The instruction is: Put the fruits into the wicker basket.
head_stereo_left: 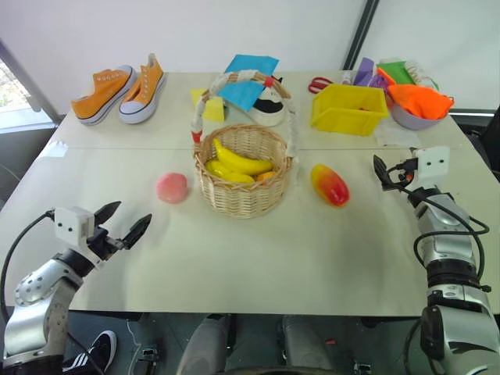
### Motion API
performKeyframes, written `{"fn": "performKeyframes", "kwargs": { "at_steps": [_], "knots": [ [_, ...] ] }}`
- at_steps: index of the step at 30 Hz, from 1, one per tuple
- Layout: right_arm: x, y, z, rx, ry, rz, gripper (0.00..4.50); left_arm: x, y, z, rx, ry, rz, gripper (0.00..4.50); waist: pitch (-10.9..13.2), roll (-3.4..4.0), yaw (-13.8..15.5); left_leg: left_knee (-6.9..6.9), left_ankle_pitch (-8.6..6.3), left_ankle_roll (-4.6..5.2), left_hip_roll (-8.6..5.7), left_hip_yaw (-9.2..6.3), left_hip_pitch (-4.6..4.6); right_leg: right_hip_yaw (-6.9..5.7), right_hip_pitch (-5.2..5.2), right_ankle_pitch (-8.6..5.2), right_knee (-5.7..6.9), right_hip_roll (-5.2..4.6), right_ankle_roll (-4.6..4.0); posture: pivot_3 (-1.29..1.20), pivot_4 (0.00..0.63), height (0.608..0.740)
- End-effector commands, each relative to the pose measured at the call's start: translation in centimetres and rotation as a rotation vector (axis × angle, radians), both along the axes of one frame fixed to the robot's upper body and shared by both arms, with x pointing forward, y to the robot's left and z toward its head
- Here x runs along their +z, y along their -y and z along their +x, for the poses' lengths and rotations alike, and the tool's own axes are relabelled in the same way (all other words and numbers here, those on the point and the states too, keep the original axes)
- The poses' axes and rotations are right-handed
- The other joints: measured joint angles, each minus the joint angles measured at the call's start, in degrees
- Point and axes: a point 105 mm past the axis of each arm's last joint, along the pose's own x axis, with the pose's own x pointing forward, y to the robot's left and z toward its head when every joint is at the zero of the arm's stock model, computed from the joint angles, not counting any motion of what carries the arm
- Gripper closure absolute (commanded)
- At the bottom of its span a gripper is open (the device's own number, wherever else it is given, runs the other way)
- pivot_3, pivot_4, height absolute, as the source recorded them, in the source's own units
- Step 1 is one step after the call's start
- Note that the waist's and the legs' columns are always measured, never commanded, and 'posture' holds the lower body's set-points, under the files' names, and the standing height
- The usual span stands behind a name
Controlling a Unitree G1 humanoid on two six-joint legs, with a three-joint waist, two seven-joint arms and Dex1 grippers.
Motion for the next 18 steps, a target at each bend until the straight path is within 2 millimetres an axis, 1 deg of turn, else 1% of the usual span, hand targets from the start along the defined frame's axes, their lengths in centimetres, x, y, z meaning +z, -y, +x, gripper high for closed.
{"fn": "performKeyframes", "kwargs": {
  "at_steps": [1, 4, 6, 8, 13, 18],
  "knots": [
    [2.0, 0.0, 0.2, -0.002, 0.062, -0.014, 0.05, 1.2, -0.2, -0.1, -0.011, 0.047, 0.031, 0.00, 0.0, 0.00, 0.0, 0.00, 0.00, 0.00, 0.00, 0.00, 0.00, 0.00, 0.00, 0.00, 0.00, 0.00, 0.00, 0.00, 0.150, 0.740],
    [2.0, -0.2, 0.2, 0.006, 0.060, -0.023, 0.05, 1.2, -0.5, -0.1, 0.009, 0.047, 0.027, 0.00, 0.0, 0.00, 0.0, 0.00, 0.00, 0.00, 0.00, 0.00, 0.00, 0.00, 0.00, 0.00, 0.00, 0.00, 0.00, 0.00, 0.150, 0.740],
    [2.1, -0.2, 0.2, 0.006, 0.061, -0.023, 0.05, 1.9, -0.3, 0.0, -0.009, 0.071, 0.004, 0.00, 0.0, 0.00, 0.0, 0.00, 0.00, 0.00, 0.00, 0.00, 0.00, 0.00, 0.00, 0.00, 0.00, 0.00, 0.00, 0.00, 0.150, 0.740],
    [2.1, -0.2, 0.2, 0.006, 0.062, -0.022, 0.05, 2.2, -0.1, -0.1, -0.029, 0.080, 0.004, 0.00, 0.0, 0.00, 0.0, 0.00, 0.00, 0.00, 0.00, 0.00, 0.00, 0.00, 0.00, 0.00, 0.00, 0.00, 0.00, 0.00, 0.150, 0.740],
    [2.1, -0.5, 0.2, 0.013, 0.061, -0.019, 0.05, 1.9, -0.2, -0.1, -0.031, 0.071, 0.007, 0.00, 0.0, 0.00, 0.0, 0.00, 0.00, 0.00, 0.00, 0.00, 0.00, 0.00, 0.00, 0.00, 0.00, 0.00, 0.00, 0.00, 0.150, 0.740],
    [1.9, -0.8, 0.1, 0.022, 0.053, -0.017, 0.05, 1.9, 0.3, -0.1, -0.057, 0.072, -0.005, 0.00, 0.0, 0.00, 0.0, 0.00, 0.00, 0.00, 0.00, 0.00, 0.00, 0.00, 0.00, 0.00, 0.00, 0.00, 0.00, 0.00, 0.150, 0.740]
  ]
}}
